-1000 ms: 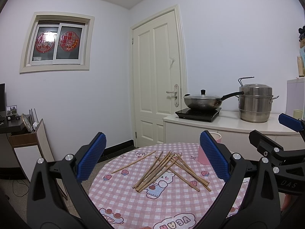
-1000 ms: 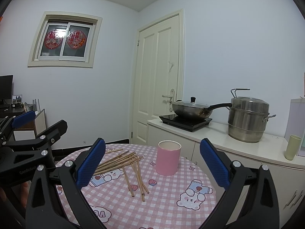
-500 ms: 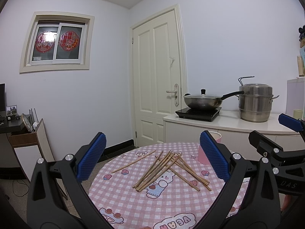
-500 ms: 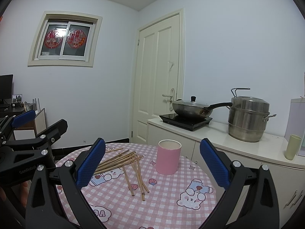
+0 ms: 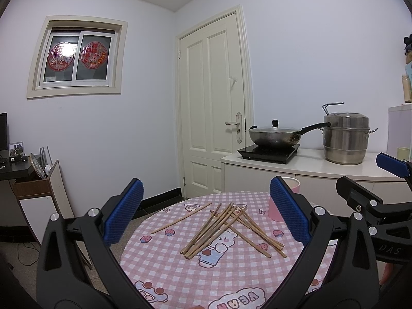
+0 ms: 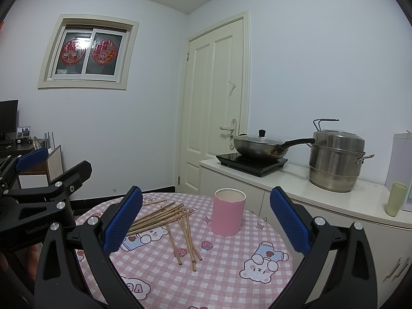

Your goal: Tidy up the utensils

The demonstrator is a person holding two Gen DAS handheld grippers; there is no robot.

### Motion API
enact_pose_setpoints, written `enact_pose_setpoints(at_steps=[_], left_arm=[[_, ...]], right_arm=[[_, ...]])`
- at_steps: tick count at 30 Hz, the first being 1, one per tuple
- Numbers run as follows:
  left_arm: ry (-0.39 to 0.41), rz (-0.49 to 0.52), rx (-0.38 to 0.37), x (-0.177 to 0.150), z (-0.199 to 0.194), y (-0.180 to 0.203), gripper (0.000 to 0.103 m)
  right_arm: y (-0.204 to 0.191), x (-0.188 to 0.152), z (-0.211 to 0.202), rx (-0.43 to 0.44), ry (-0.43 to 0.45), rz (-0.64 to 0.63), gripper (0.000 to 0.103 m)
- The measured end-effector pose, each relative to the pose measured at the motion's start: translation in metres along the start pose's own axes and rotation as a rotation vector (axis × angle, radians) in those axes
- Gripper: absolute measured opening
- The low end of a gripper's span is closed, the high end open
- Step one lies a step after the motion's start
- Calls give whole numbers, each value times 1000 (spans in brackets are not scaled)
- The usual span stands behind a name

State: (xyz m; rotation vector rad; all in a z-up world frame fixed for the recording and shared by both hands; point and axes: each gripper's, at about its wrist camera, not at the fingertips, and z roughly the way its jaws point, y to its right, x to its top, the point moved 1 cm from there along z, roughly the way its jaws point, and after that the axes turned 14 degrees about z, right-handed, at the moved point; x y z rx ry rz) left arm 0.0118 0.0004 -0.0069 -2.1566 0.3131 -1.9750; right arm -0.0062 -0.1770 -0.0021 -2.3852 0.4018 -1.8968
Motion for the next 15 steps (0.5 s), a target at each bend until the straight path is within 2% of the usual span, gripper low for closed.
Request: enact_pose_setpoints(at_steps=[15], left_arm=[[-1, -1, 0, -2, 1, 0, 97]], right_arm=[[-3, 1, 0, 1, -3, -2, 96]])
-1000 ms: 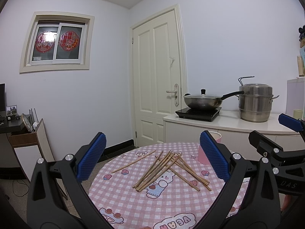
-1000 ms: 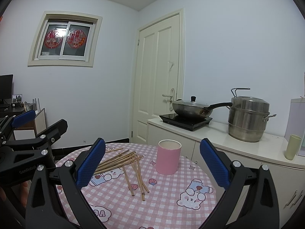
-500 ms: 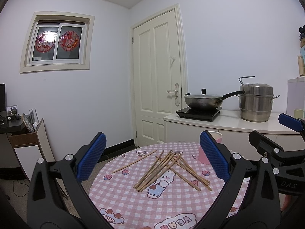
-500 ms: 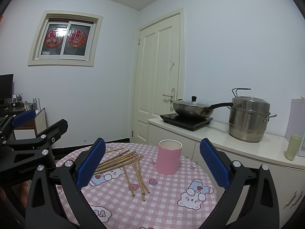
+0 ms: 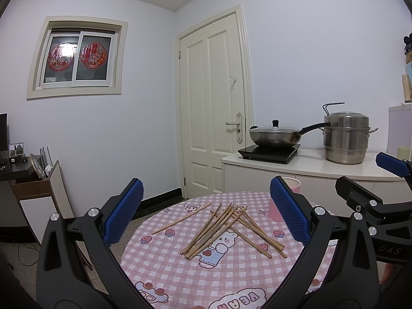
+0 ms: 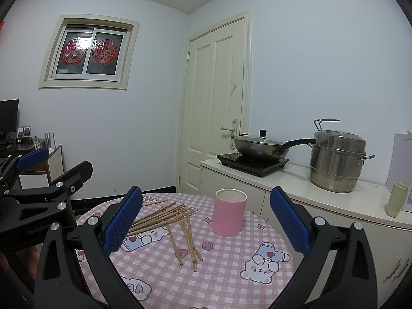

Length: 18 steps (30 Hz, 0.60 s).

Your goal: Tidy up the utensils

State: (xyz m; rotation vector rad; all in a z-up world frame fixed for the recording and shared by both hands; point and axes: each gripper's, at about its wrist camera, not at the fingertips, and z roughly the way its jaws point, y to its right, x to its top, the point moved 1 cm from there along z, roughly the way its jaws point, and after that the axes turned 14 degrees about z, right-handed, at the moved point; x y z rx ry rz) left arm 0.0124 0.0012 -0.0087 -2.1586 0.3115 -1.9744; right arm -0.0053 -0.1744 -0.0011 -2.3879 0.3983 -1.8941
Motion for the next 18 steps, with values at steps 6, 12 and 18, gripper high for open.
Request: enact_pose_setpoints(at_steps=[6, 12, 18], left_arm=[[-1, 1, -1, -1, 0, 0, 97], [-9, 3, -3, -4, 2, -2, 97], [-16, 3, -4, -3, 4, -2, 97]], right_arm=[[0, 0, 0, 0, -3, 0, 96], [-2, -1, 0, -1, -7, 2, 96], [0, 0, 2, -4, -13, 9, 96]])
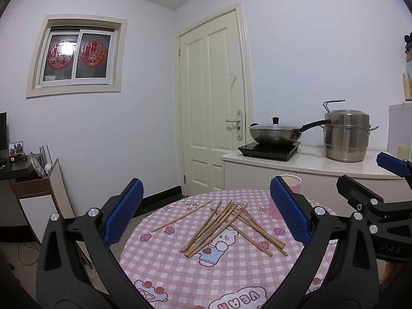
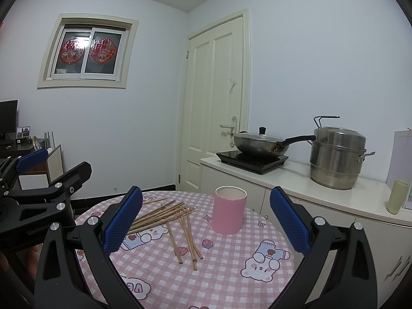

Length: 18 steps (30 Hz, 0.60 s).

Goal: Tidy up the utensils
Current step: 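Lower both tools toward the scattered wooden chopsticks on the table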

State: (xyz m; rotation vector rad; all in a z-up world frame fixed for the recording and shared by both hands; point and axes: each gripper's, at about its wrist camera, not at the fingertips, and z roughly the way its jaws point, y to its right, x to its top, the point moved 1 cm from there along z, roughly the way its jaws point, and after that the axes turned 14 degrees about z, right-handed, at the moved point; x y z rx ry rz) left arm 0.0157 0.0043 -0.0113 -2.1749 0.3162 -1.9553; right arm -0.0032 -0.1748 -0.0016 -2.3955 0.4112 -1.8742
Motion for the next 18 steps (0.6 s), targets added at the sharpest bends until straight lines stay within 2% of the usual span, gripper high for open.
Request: enact_pose_setpoints(at_steps=[7, 14, 18], left_arm=[[-25, -7, -1, -5, 8, -2, 97], [-80, 10, 4, -13, 28, -2, 97], [-162, 19, -77, -26, 55, -7, 97]], right_arm=[[3, -1, 9, 1, -19, 16, 96], [7, -9, 31, 29, -85, 49, 96], [6, -15, 53, 53, -148, 43, 96]])
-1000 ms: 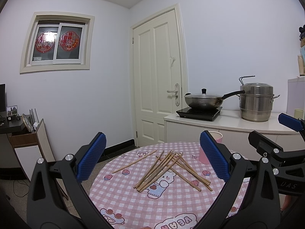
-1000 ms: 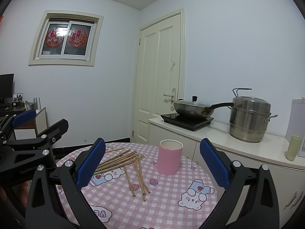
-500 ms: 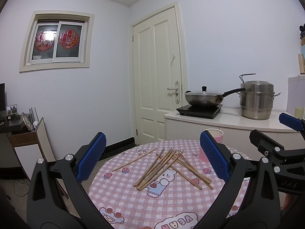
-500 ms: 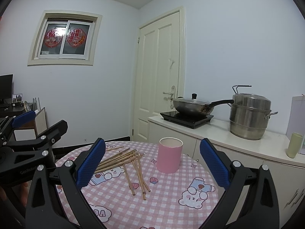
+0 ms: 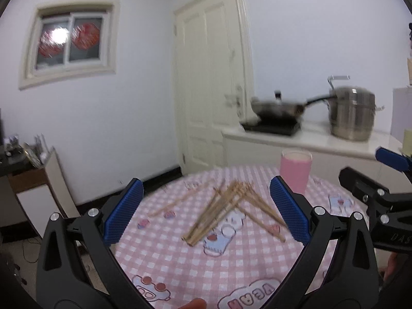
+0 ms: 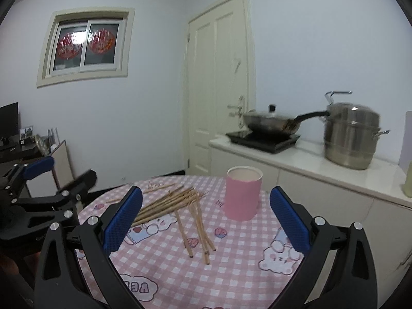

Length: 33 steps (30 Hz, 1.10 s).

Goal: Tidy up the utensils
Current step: 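Lower both tools toward the scattered wooden chopsticks on the table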

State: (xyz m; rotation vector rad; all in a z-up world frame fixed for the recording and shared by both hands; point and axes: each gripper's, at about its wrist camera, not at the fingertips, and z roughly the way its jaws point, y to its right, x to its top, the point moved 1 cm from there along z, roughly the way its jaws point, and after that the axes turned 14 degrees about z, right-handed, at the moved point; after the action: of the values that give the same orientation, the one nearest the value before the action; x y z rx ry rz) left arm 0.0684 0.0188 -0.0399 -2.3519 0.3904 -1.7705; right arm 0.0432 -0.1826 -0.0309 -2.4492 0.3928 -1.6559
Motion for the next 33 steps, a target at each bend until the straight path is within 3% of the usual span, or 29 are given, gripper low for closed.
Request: enact_pose_setpoints(at_steps=[6, 16, 18, 20, 23, 26, 29, 33], left_arm=[[-172, -19, -75, -21, 55, -21, 97], [-330, 2, -195, -26, 136, -51, 97], [-359, 35, -200, -25, 155, -53, 96], [-389, 64, -217, -24, 171, -52, 86], [-431, 68, -272, -22, 198, -55, 83], [-484, 99, -307, -23, 227, -56, 67], [-553, 105, -365, -28, 258, -54, 57], [-599, 115, -395, -27, 288, -53, 57]], right_arm=[[2, -5, 50, -33, -116, -32, 96], [-15, -6, 133, 5, -280, -123, 95], [-19, -6, 153, 5, -327, -157, 86], [-19, -6, 174, 4, -385, -177, 71], [-16, -6, 203, -22, -457, -192, 59], [-12, -6, 229, -52, -523, -212, 49], [-10, -8, 252, -70, -586, -226, 46], [-9, -14, 275, -80, -641, -241, 41]])
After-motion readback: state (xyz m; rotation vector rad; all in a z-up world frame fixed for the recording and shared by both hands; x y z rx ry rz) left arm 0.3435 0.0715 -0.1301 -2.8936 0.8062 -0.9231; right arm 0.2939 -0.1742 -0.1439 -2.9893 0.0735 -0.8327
